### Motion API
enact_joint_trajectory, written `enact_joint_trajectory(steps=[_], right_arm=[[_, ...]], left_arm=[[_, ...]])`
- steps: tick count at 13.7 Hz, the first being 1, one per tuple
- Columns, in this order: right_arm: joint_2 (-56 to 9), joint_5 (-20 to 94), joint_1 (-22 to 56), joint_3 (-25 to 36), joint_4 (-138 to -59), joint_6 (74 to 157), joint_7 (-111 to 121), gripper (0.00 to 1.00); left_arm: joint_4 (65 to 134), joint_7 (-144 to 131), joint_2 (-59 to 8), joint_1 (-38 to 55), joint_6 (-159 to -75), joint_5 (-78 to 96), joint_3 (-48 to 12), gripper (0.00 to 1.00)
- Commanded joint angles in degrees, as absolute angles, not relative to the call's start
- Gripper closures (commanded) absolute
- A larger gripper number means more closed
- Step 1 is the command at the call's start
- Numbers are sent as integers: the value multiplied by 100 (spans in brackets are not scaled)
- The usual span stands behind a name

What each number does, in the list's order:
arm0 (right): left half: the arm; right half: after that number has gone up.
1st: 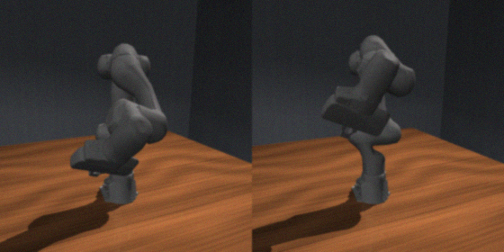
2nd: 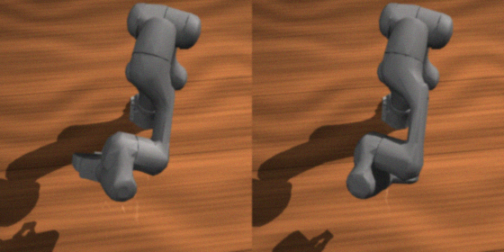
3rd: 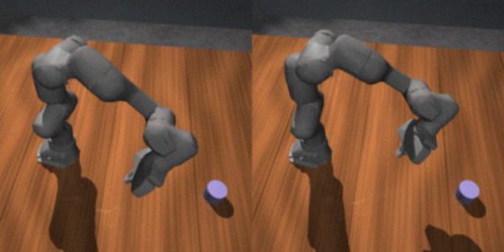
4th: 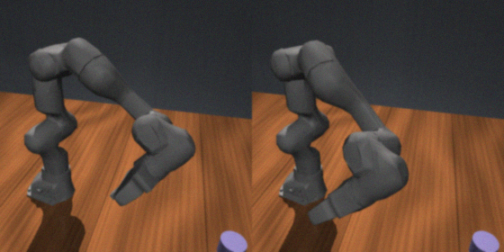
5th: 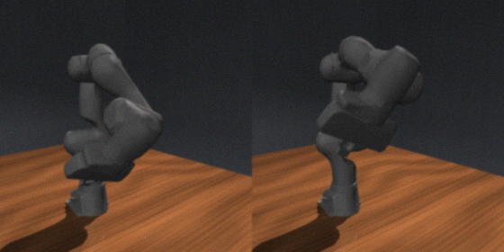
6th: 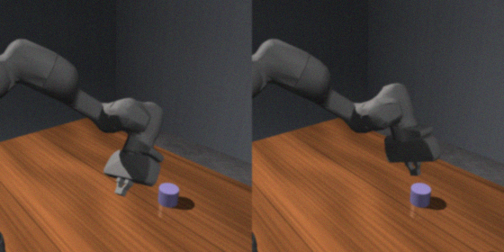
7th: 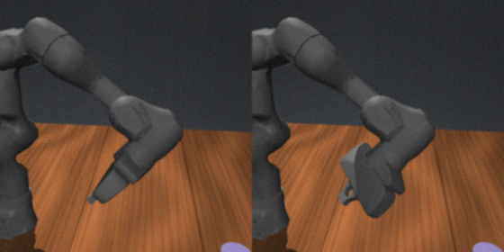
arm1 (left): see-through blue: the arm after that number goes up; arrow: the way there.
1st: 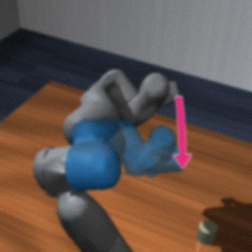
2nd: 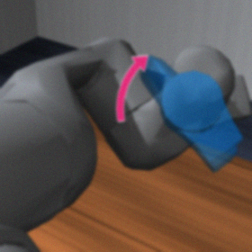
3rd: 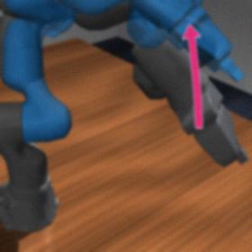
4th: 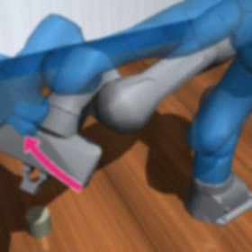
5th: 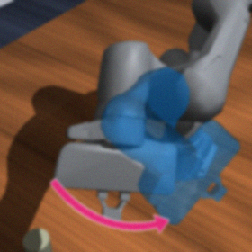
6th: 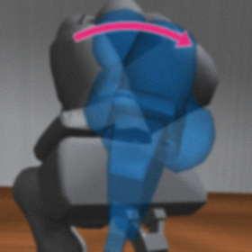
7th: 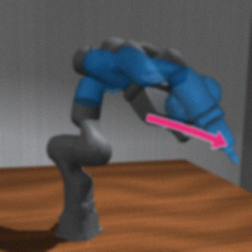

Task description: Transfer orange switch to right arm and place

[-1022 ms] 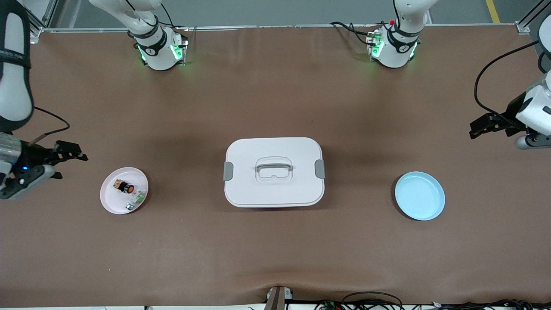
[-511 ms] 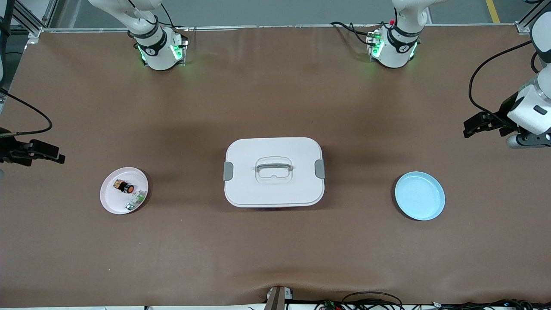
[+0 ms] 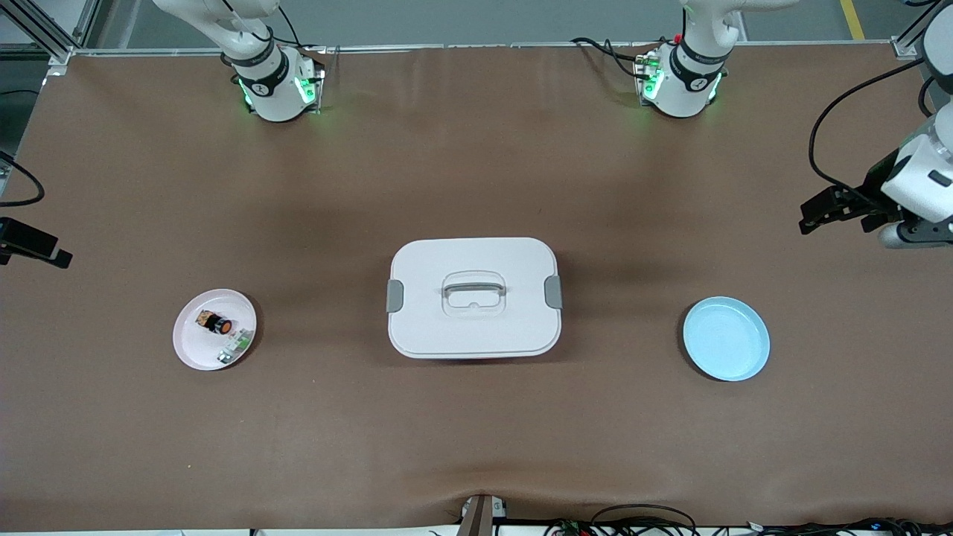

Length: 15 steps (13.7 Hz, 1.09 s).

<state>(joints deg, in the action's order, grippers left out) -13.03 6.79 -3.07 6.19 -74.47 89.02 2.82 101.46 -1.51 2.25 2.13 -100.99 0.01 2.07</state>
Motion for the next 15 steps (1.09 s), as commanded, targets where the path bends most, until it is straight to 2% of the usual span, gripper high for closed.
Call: enact_joint_trajectory(steps=[1, 5, 13, 15], right_arm=[[-1230, 677, -308, 563, -7453, 8571, 158, 0], [-1020, 616, -273, 563, -7646, 8587, 202, 0], [-186, 439, -229, 554, -8681, 8674, 246, 0], [-149, 439, -229, 554, -8772, 8824, 246, 0]], left_arm=[[10266, -123, 676, 246, -9854, 79, 246, 0], [10187, -79, 896, 246, -9422, 35, 246, 0], [9932, -70, 809, 308, -9185, 9, 229, 0], [9765, -35, 721, 264, -9063, 17, 237, 0]])
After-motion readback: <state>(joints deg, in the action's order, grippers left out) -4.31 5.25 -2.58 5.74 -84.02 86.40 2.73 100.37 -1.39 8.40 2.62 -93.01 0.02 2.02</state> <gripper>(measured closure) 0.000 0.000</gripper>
